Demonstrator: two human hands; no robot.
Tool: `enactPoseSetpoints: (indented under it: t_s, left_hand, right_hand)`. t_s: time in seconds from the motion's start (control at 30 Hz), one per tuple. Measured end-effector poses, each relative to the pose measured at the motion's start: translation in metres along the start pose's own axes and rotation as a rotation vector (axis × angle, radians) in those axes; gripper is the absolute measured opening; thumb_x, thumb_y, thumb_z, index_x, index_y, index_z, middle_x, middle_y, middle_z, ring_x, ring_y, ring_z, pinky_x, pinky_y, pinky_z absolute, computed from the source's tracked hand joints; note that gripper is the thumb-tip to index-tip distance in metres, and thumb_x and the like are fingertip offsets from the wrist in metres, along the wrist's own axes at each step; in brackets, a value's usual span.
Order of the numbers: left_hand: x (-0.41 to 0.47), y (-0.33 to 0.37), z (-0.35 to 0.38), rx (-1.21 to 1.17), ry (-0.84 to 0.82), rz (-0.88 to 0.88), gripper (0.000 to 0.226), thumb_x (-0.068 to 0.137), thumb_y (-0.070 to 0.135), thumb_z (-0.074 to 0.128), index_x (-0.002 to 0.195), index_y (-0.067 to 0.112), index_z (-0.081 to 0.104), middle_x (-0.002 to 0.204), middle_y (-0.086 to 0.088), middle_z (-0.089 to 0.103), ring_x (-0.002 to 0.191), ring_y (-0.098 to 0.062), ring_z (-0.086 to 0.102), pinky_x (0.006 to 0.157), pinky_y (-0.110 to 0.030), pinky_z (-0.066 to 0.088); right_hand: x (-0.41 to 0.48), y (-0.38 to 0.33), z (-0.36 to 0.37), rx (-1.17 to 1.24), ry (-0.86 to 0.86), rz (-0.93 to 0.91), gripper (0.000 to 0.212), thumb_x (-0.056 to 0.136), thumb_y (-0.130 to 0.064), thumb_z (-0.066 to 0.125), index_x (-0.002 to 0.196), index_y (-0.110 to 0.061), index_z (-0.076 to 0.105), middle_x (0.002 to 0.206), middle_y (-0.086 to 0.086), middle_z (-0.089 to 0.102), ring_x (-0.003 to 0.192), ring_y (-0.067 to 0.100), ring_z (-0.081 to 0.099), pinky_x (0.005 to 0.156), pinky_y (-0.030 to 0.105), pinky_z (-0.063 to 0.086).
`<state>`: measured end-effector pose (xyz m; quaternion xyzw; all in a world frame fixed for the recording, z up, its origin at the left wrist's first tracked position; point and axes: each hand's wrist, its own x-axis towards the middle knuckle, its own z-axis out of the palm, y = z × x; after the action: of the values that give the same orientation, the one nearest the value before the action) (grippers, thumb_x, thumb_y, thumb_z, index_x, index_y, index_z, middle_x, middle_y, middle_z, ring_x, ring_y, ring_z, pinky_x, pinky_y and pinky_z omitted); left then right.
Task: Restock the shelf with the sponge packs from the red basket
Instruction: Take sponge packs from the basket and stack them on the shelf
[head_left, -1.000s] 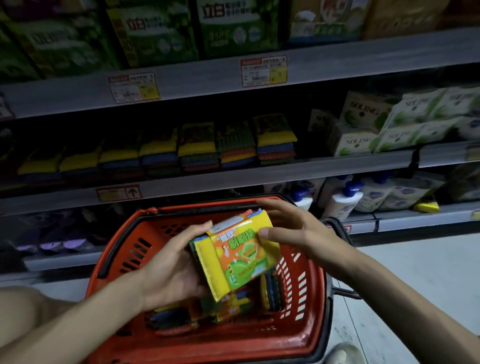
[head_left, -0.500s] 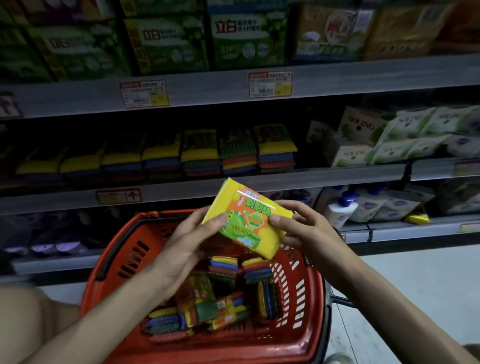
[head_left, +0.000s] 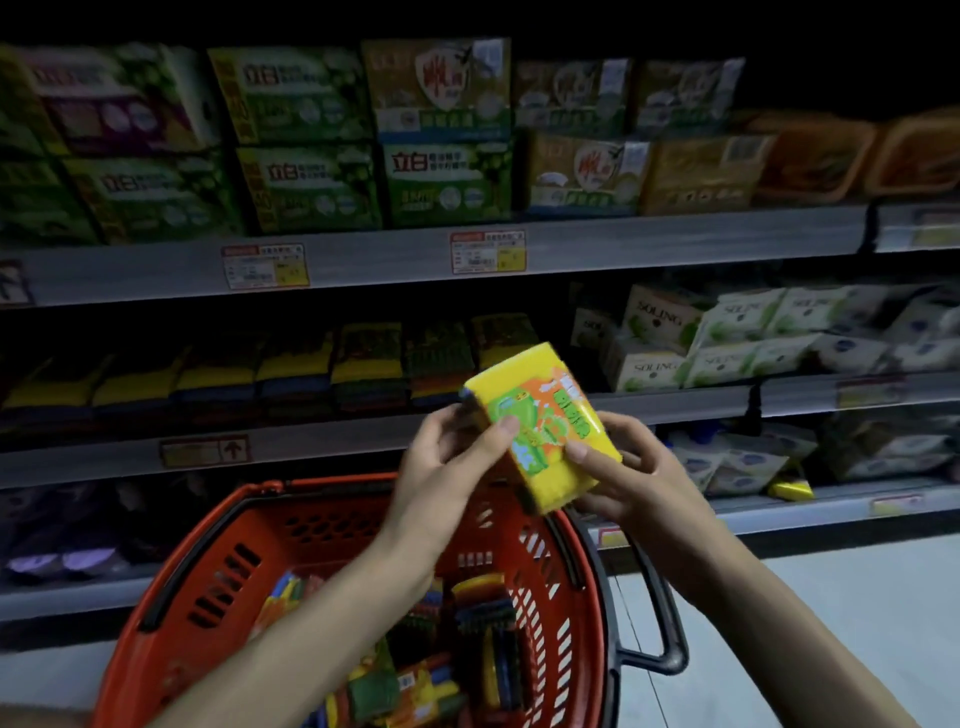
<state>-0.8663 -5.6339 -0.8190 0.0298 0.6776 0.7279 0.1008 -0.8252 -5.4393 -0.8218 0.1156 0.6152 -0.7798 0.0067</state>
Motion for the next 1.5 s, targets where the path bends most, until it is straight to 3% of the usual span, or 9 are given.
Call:
enactPoseSetpoints:
  t_s: [0.1,0.2,0.43,0.67,0.93,1.07,1.3,1.4,1.5]
  left_hand:
    - [0.012,-0.001,0.033,0.0,-0.05,0.0,0.071,0.073,0.05,0.077,0.136,0.024,0.057,0.121,0.004,0.073,0.101,-0.001,0.072,0.084,-0.023,0.055]
    - [0.023,-0.005,0.063,0.052,-0.096,0.004,0.048,0.091,0.034,0.074,0.135,0.025,0.058,0.116,0.005,0.072,0.094,0.006,0.071,0.076,-0.012,0.054]
    - [0.046,-0.025,0.097,0.081,-0.025,0.006,0.054,0.082,0.041,0.072,0.134,0.032,0.061,0.112,0.007,0.076,0.106,-0.007,0.072,0.099,-0.035,0.056]
    - [0.065,-0.043,0.108,0.038,0.063,-0.012,0.04,0.1,0.014,0.065,0.138,0.023,0.06,0.11,0.01,0.073,0.099,0.005,0.07,0.074,-0.012,0.051]
    - [0.074,-0.052,0.111,0.022,0.097,0.003,0.047,0.102,0.008,0.059,0.147,0.019,0.054,0.114,0.016,0.069,0.082,0.02,0.065,0.07,-0.006,0.05]
    - [0.08,-0.051,0.112,0.031,0.131,0.016,0.05,0.102,0.009,0.059,0.149,0.024,0.051,0.086,0.02,0.075,0.061,0.01,0.062,0.059,-0.008,0.047]
    - [0.095,-0.045,0.119,-0.013,0.132,-0.057,0.057,0.1,0.007,0.06,0.154,0.02,0.044,0.108,0.009,0.069,0.089,0.006,0.067,0.073,-0.005,0.049]
    - [0.099,-0.045,0.122,-0.029,0.133,-0.074,0.061,0.1,0.005,0.06,0.156,0.017,0.041,0.101,0.018,0.065,0.088,0.009,0.065,0.072,-0.004,0.048]
    - [0.099,-0.047,0.124,-0.02,0.116,-0.09,0.063,0.101,0.002,0.057,0.158,0.015,0.035,0.065,0.025,0.058,0.057,0.018,0.057,0.059,-0.001,0.043]
  right_hand:
    - [0.007,-0.009,-0.015,0.076,0.179,-0.09,0.052,0.076,-0.023,0.082,0.123,-0.018,0.061,0.111,0.016,0.077,0.097,0.032,0.077,0.082,0.036,0.064]
    - [0.02,-0.014,-0.025,0.047,0.328,-0.167,0.039,0.083,-0.024,0.082,0.117,-0.022,0.063,0.107,0.013,0.077,0.093,0.027,0.078,0.081,0.034,0.063]
    - [0.06,-0.012,-0.029,0.182,0.425,-0.229,0.027,0.095,-0.018,0.071,0.12,-0.016,0.06,0.11,0.009,0.075,0.096,0.02,0.076,0.079,0.029,0.063]
    - [0.088,0.001,-0.029,0.087,0.42,-0.31,0.01,0.102,-0.014,0.061,0.108,-0.02,0.055,0.098,0.003,0.069,0.089,0.015,0.069,0.084,0.03,0.059]
    - [0.112,0.011,-0.029,0.072,0.499,-0.329,0.01,0.098,-0.015,0.069,0.106,-0.019,0.064,0.099,0.003,0.068,0.102,0.022,0.069,0.095,0.043,0.059]
    - [0.119,0.014,-0.028,0.025,0.565,-0.317,0.017,0.095,-0.026,0.074,0.11,-0.021,0.067,0.104,-0.001,0.072,0.103,0.015,0.07,0.098,0.042,0.057]
    - [0.128,0.018,-0.028,-0.042,0.648,-0.285,0.035,0.083,-0.046,0.079,0.107,-0.023,0.074,0.1,-0.002,0.077,0.1,0.015,0.073,0.096,0.047,0.058]
    - [0.129,0.018,-0.027,-0.103,0.664,-0.316,0.03,0.085,-0.041,0.078,0.107,-0.022,0.076,0.097,-0.003,0.078,0.097,0.013,0.074,0.091,0.047,0.06]
    - [0.13,0.017,-0.027,-0.221,0.68,-0.34,0.014,0.09,-0.034,0.076,0.097,-0.022,0.076,0.087,-0.008,0.076,0.087,0.012,0.074,0.085,0.04,0.06]
